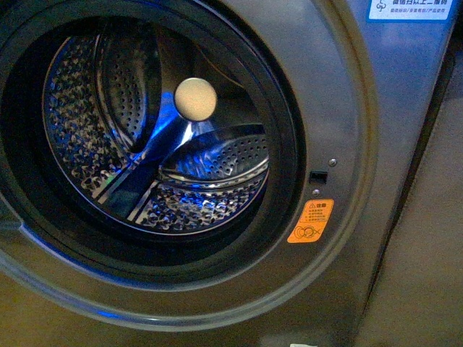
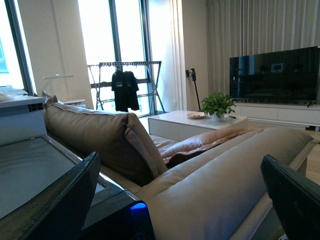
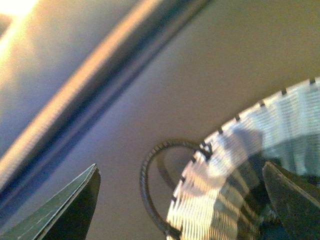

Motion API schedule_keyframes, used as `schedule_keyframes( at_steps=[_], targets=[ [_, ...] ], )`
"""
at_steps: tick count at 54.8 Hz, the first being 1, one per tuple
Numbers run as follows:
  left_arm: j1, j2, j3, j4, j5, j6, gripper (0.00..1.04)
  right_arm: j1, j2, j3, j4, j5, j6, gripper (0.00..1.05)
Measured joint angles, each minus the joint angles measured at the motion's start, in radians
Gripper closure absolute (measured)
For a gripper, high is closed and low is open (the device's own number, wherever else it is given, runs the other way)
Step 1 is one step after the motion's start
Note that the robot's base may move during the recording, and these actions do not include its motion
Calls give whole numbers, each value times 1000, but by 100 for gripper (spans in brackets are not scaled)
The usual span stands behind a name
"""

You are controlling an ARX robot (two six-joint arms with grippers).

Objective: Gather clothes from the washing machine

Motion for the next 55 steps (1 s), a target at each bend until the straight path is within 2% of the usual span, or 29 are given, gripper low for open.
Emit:
schedule_keyframes(
  at_steps=[7,12,17,21,26,33,36,41,45,51,55],
  targets=[
    [0,0,0,0,0,0,7,16,-111,-14,233,-6,138,7],
    [0,0,0,0,0,0,7,61,-238,-95,472,9,247,7],
    [0,0,0,0,0,0,7,129,-367,-188,603,9,316,7],
    [0,0,0,0,0,0,7,201,-468,-263,634,31,337,7],
    [0,0,0,0,0,0,7,357,-632,-392,568,93,299,7],
    [0,0,0,0,0,0,7,601,-806,-539,404,253,166,8],
    [0,0,0,0,0,0,7,712,-855,-529,187,392,12,16],
    [0,0,0,0,0,0,7,819,-916,-557,-60,553,-184,32],
    [0,0,0,0,0,0,7,883,-960,-625,-84,628,-277,44],
    [0,0,0,0,0,0,7,961,-1015,-712,-67,704,-330,62],
    [0,0,0,0,0,0,7,985,-1064,-752,-86,712,-345,72]
  ],
)
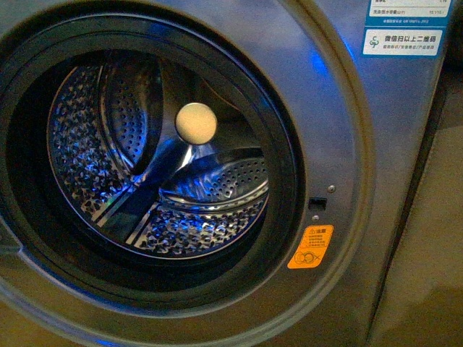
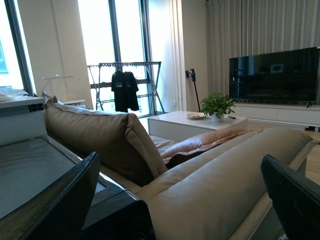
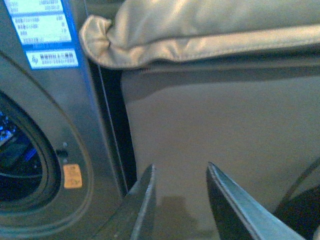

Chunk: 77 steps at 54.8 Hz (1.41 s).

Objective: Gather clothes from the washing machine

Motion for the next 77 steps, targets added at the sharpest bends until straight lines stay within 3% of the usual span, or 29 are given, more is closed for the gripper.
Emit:
schedule_keyframes(
  at_steps=[4,10,14,20,25,31,42,66,74,77],
  targets=[
    [0,0,0,0,0,0,7,39,-79,-59,-12,50,-10,88],
    [0,0,0,0,0,0,7,95,-124,-105,2,101,-19,103],
    [0,0,2,-2,-3,-2,7,136,-150,-149,10,141,-19,102],
    [-24,71,206,-303,-159,-30,7,257,-181,-189,16,286,-20,102],
    [-32,116,338,-428,-192,-18,7,300,-200,-213,23,295,-20,102],
    [-31,102,357,-425,-277,33,7,306,-217,-238,31,303,-20,102],
    [56,-92,146,-312,-377,100,7,307,-245,-277,40,303,-20,102],
    [449,-534,-408,-301,-476,-24,7,307,-290,-327,52,304,-20,102],
    [454,-654,-637,-312,-467,-135,7,307,-319,-364,55,304,-20,102],
    [467,-681,-685,-353,-367,-130,15,307,-320,-364,55,304,-20,102]
  ],
)
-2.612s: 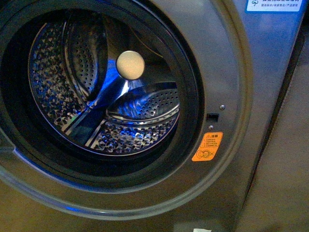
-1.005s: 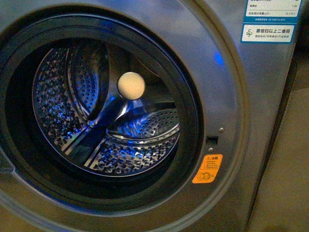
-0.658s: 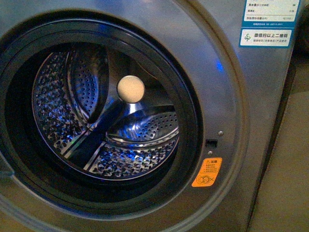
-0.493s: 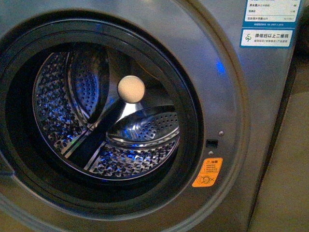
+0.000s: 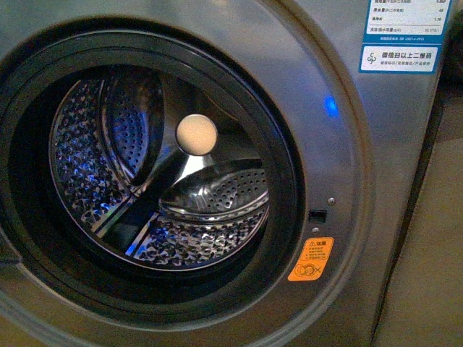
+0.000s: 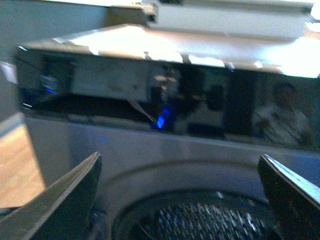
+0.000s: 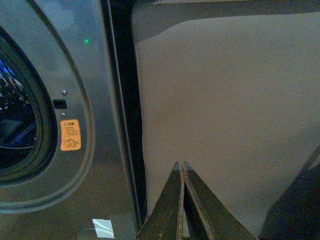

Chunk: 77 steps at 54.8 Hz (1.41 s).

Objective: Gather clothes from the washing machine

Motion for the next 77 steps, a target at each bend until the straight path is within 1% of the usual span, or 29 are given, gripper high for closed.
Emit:
schedule_keyframes(
  at_steps=[1,2,4,7,8,9,17,20,21,26,28,31,36,38,40,43,56,77],
  targets=[
    [8,-16,-33,2,33,3,19,0,-1,0,0,-1,0,102],
    [13,-24,-50,5,47,3,20,0,-1,0,0,-1,0,102],
    [32,-61,-127,31,91,6,27,0,-1,0,0,0,0,102],
    [50,-102,-206,66,117,7,35,0,-1,0,0,0,0,102],
    [62,-128,-255,85,128,7,39,0,-1,0,0,0,0,102],
    [64,-134,-265,95,133,7,40,0,-1,0,0,0,0,102],
    [116,-252,-477,194,172,7,61,0,-1,0,0,0,0,102],
    [134,-290,-552,225,186,7,70,0,-1,0,0,0,0,102],
    [140,-305,-585,238,196,7,75,0,-1,0,0,0,0,102],
    [160,-347,-674,275,222,9,88,0,-1,0,0,0,0,102],
    [171,-367,-717,293,233,10,95,0,-1,0,0,0,0,102],
    [181,-387,-758,308,241,9,102,0,-1,0,0,0,0,102],
    [212,-428,-827,335,274,10,101,0,-1,0,0,0,0,102],
    [255,-451,-861,347,338,10,101,0,-1,0,0,0,0,102],
    [287,-474,-895,359,356,10,101,0,-1,0,0,0,0,102],
    [302,-491,-923,370,354,10,101,0,-1,0,0,0,0,102],
    [306,-567,-1033,400,362,10,101,0,-1,0,0,0,0,102],
    [307,-663,-1133,406,362,10,101,0,-1,0,0,0,0,102]
  ],
)
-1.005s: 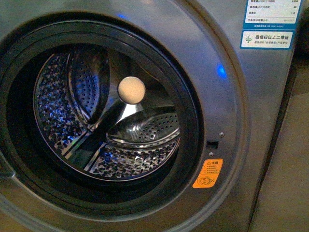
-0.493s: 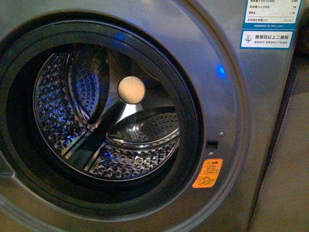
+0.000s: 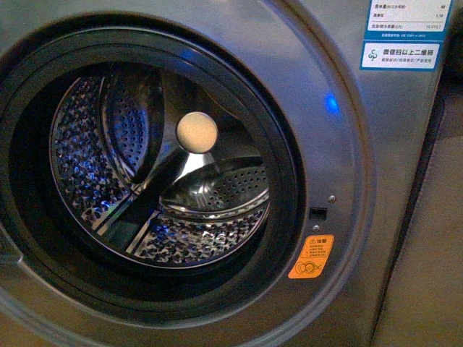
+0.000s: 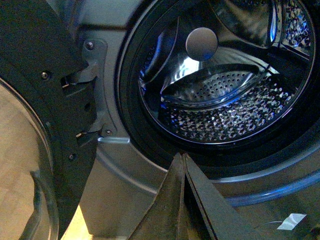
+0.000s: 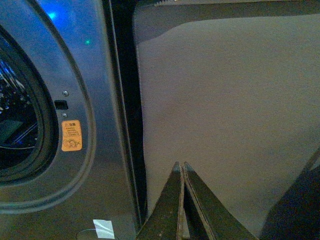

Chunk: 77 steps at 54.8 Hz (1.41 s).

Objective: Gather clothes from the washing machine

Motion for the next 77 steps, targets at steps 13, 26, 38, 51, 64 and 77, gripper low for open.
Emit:
schedule_keyframes(
  at_steps=[13,26,38,51,64,77],
  targets=[
    [0,-90,-31,-70,0,0,101,0,0,0,0,0,0,102],
    [0,-199,-57,-137,0,0,101,0,0,0,0,0,0,102],
    [0,-236,-85,-138,-1,0,96,0,0,0,0,0,-2,101],
    [0,-237,-85,-138,-1,0,41,0,0,0,0,0,-2,47],
    [0,-237,-85,-138,-1,0,7,0,0,0,0,0,-1,7],
    [0,-237,-85,-138,-1,0,7,0,0,0,0,0,-1,7]
  ],
)
